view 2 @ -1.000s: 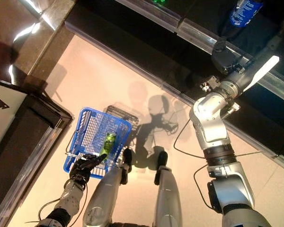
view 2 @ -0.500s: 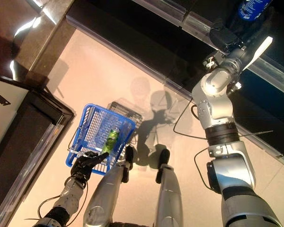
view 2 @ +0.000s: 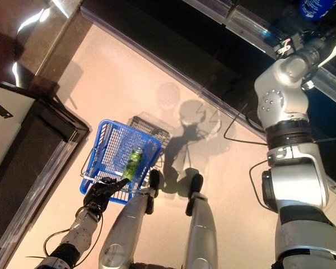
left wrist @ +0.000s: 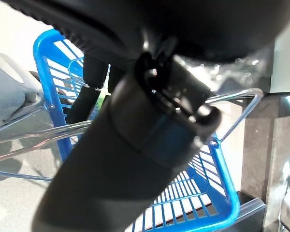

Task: Pick up the drink and place into the basket.

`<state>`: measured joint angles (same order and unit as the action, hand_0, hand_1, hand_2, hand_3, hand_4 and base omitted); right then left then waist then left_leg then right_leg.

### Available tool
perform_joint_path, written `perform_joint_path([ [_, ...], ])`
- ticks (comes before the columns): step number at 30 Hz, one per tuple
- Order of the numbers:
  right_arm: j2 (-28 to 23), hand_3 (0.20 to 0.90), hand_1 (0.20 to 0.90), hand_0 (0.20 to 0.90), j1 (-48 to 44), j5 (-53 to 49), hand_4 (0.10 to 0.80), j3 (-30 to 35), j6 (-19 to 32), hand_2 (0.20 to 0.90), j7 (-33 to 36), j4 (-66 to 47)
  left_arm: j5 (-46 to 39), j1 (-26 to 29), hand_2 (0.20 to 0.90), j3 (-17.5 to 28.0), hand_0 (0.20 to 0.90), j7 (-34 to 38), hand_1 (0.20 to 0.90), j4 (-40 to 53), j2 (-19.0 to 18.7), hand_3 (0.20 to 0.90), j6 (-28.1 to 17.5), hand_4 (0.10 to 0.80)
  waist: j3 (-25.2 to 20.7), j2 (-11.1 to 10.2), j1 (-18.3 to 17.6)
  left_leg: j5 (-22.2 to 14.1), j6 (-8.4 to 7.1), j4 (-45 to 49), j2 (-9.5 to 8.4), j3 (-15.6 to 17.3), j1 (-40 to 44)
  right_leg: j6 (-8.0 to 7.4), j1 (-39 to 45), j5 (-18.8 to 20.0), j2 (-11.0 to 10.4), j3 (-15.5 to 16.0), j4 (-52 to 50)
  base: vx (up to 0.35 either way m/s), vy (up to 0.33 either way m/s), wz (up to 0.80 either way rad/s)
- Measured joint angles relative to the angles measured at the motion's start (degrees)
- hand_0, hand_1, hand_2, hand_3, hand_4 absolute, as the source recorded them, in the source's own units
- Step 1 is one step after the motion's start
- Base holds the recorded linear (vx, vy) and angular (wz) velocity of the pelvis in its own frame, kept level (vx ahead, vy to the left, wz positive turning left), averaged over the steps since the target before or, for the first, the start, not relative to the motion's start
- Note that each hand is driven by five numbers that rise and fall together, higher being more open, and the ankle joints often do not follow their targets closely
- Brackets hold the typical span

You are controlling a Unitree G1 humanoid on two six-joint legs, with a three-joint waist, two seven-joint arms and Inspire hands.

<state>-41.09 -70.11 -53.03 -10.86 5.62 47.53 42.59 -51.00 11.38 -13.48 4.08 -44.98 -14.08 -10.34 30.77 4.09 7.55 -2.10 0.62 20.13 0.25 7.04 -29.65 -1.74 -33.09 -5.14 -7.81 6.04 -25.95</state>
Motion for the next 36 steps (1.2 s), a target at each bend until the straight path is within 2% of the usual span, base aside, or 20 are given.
perform_joint_path([
  [6,-0.7,0.9,0.9,0.9,-3.2,-1.2,0.8,-1.1,1.3,0.9,-0.4,2.0,-0.1,0.0,0.3,-0.7,0.3,0.0,0.3,2.0,-0.8,0.2,-0.1,0.1,0.0,0.0,0.1,0.4,0.02,0.1,-0.01,-0.1,-1.8,0.12,-1.8,0.4,0.0,0.0,-0.1,-0.006,-0.02,0.01],
  [13,-2.3,0.9,0.9,0.9,-4.1,-3.4,0.8,-1.7,1.4,0.9,-4.1,2.0,-1.6,0.0,0.3,-1.5,0.3,-0.3,0.3,3.3,-2.2,0.2,0.5,0.1,0.0,0.0,0.2,0.6,0.1,0.1,-0.15,-0.3,-2.7,0.11,-2.6,0.5,-0.2,0.2,-0.4,-0.004,-0.006,0.01],
  [14,-2.3,0.48,0.54,0.54,-4.1,-3.4,0.38,-1.7,1.4,0.54,-4.3,2.0,-1.8,0.0,0.3,-1.5,0.3,-0.5,0.3,3.3,-2.2,0.2,0.5,0.1,0.0,0.0,0.2,0.6,0.08,0.1,-0.15,-0.3,-2.7,0.11,-2.6,0.5,-0.2,0.2,-0.5,0.0,0.0,0.0],
  [15,-2.4,0.2,0.3,0.3,-4.1,-3.3,0.1,-1.8,1.2,0.3,-4.5,2.0,-1.9,0.0,0.3,-1.5,0.3,-0.6,0.3,3.3,-2.3,0.2,0.5,0.1,0.0,0.0,0.2,0.6,0.07,0.1,-0.16,-0.3,-2.8,0.11,-2.7,0.5,-0.3,0.2,-0.5,0.0,0.0,0.0],
  [19,-4.5,0.2,0.3,0.3,-5.3,-3.0,0.1,-3.4,-0.2,0.3,-4.6,2.9,-2.1,0.0,0.3,-1.4,0.3,-0.9,0.3,4.0,-2.6,0.2,0.4,0.1,0.0,0.0,0.2,0.9,0.12,0.1,-0.35,-0.3,-4.1,0.13,-4.2,0.5,-0.3,0.2,-0.9,0.0,0.0,0.0],
  [27,-5.4,0.2,0.3,0.3,-9.4,-0.9,0.1,-6.6,-3.0,0.3,-5.5,7.0,-2.5,0.0,0.3,-1.4,0.3,-1.1,0.3,4.4,-2.7,0.2,0.4,0.1,0.0,0.0,0.3,1.0,0.14,0.1,-0.36,-0.5,-4.5,0.15,-4.5,0.5,-0.3,0.3,-0.9,0.0,0.0,0.0],
  [36,-6.3,0.2,0.3,0.3,-11.5,-0.9,0.1,-9.0,-4.3,0.3,-8.3,11.9,-3.5,-0.2,0.3,-1.2,0.3,-2.4,0.3,4.0,-2.7,0.2,0.6,0.1,0.0,0.1,0.9,0.9,0.05,1.1,-0.79,-2.8,-4.1,0.29,-3.5,0.8,-0.7,1.5,-1.0,0.011,-0.007,0.01],
])
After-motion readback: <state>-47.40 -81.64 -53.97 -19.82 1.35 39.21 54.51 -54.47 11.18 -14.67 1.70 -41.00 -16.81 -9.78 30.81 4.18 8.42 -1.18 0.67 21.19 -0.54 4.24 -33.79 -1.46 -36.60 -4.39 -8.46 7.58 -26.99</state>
